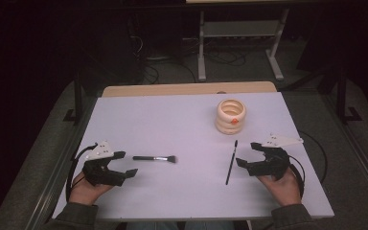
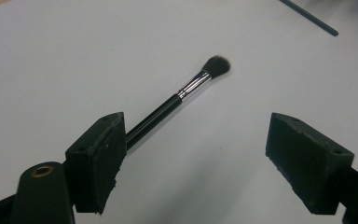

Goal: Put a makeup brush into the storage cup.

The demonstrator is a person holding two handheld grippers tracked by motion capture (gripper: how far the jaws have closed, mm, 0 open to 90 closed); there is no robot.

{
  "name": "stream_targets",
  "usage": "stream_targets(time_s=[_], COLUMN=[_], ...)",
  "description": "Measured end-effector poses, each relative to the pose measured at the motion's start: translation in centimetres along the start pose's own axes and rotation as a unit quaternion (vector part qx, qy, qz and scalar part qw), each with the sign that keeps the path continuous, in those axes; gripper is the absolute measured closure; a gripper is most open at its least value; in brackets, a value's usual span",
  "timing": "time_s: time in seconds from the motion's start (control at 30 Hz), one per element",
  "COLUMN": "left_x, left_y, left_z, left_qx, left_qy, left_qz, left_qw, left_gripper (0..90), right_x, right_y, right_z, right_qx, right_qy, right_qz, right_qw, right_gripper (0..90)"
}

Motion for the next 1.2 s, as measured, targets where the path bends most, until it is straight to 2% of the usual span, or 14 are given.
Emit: stream_targets(time_s=[0.17, 0.33, 0.47, 0.67, 0.73, 0.83, 0.9, 1.0, 1.13, 1.2], left_x=[0.2, 0.2, 0.2, 0.2, 0.4, 0.5, 0.7, 1.0, 1.6, 2.1], left_y=[-0.1, -0.1, 0.1, 0.6, 0.8, 0.9, 1.1, 1.6, 2.4, 2.9], left_z=[0.0, 0.2, 0.3, 0.3, 0.0, -0.2, -0.4, -0.5, -1.0, -1.2], left_qx=[0.005, 0.005, 0.01, 0.026, 0.034, 0.038, 0.056, 0.073, 0.085, 0.097], left_qy=[-0.002, -0.006, -0.01, -0.011, -0.012, -0.013, -0.011, -0.012, -0.015, -0.021], left_qz=[-0.007, -0.004, -0.006, -0.013, -0.025, -0.031, -0.046, -0.062, -0.088, -0.103], left_qw=[1.0, 1.0, 0.9999, 0.9995, 0.999, 0.9987, 0.9973, 0.9954, 0.9924, 0.9897], left_gripper=[20.2, 20.4, 21.7, 23.2, 23.3, 23.2, 23.3, 23.4, 24.8, 26.7], right_x=[0.1, 0.1, 0.3, 0.1, 0.1, 0.2, 0.4, 0.5, 0.5, 0.4], right_y=[-0.1, -0.1, 0.1, 0.1, 0.1, 0.1, 0.0, -0.1, -0.1, -0.1], right_z=[-0.1, -0.2, -0.4, -0.3, -0.2, -0.2, -0.4, -0.4, -0.4, -0.4], right_qx=[-0.001, 0.002, -0.004, 0.0, 0.0, -0.003, -0.006, -0.011, -0.012, -0.01], right_qy=[0.003, 0.005, 0.006, 0.011, 0.012, 0.011, 0.012, 0.013, 0.018, 0.019], right_qz=[-0.004, -0.006, -0.01, -0.013, -0.015, -0.018, -0.023, -0.028, -0.027, -0.027], right_qw=[1.0, 1.0, 0.9999, 0.9998, 0.9998, 0.9998, 0.9996, 0.9995, 0.9994, 0.9994], right_gripper=[14.0, 14.0, 14.0, 14.1, 14.1, 14.1, 14.2, 14.5, 14.6, 14.6])
Point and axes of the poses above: each handheld gripper's, and its own axes: x roughly forward along the jaws, y roughly out of its top, z roughly to its right, the point moved 5 cm from there along x, roughly forward along the jaws, and after that the axes turned 11 degrees about -y, right-handed, at the moved point
